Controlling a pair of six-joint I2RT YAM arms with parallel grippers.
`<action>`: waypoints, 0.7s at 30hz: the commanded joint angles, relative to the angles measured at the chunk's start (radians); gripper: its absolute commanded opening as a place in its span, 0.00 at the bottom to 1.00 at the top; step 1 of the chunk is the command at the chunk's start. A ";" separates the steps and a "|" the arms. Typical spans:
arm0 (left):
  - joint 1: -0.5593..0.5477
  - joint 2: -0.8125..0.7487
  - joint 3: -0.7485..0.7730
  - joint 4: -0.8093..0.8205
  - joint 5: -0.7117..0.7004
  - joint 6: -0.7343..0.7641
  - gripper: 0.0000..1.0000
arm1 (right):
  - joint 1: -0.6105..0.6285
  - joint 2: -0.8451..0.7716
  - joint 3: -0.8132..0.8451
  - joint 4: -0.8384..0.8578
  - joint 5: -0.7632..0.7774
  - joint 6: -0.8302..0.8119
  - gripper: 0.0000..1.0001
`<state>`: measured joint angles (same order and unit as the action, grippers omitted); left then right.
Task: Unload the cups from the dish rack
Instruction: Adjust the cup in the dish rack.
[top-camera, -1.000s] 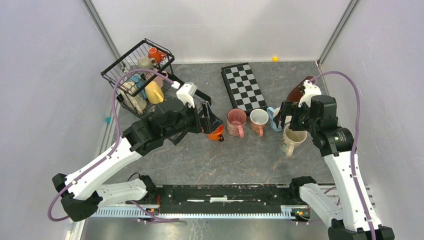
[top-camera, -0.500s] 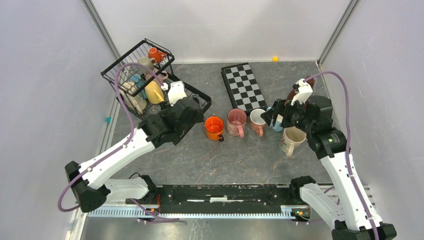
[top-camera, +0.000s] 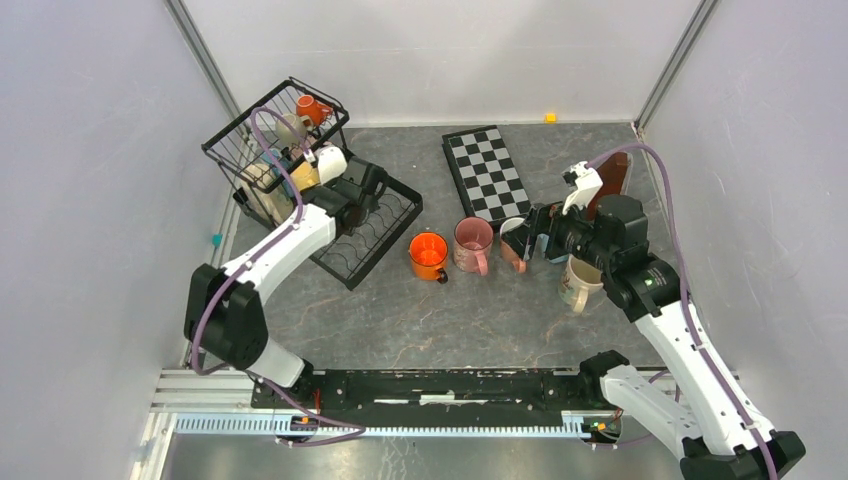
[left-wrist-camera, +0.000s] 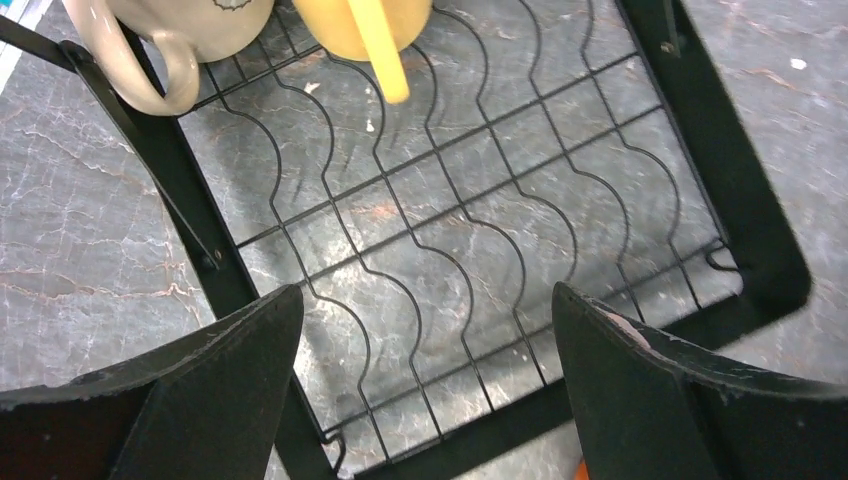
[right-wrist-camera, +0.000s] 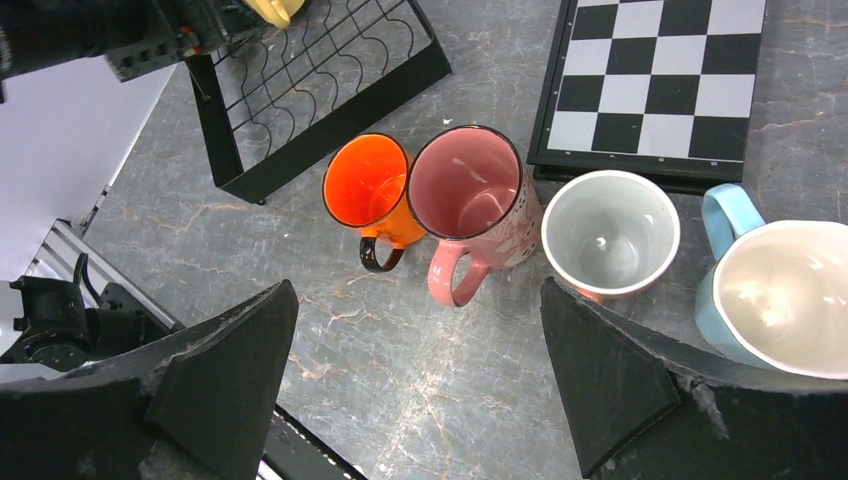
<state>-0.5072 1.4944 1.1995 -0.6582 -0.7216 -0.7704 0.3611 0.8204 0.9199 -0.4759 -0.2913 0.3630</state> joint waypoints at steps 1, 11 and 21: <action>0.064 0.067 0.061 0.105 0.017 0.054 0.99 | 0.013 -0.008 0.005 0.049 0.009 -0.001 0.98; 0.146 0.265 0.141 0.234 -0.041 0.171 0.91 | 0.016 -0.023 -0.010 0.055 -0.009 -0.016 0.98; 0.200 0.370 0.117 0.349 -0.068 0.231 0.86 | 0.016 -0.033 -0.029 0.038 -0.017 -0.035 0.98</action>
<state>-0.3389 1.8442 1.3064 -0.4026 -0.7395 -0.5911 0.3717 0.7982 0.9009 -0.4599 -0.2955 0.3534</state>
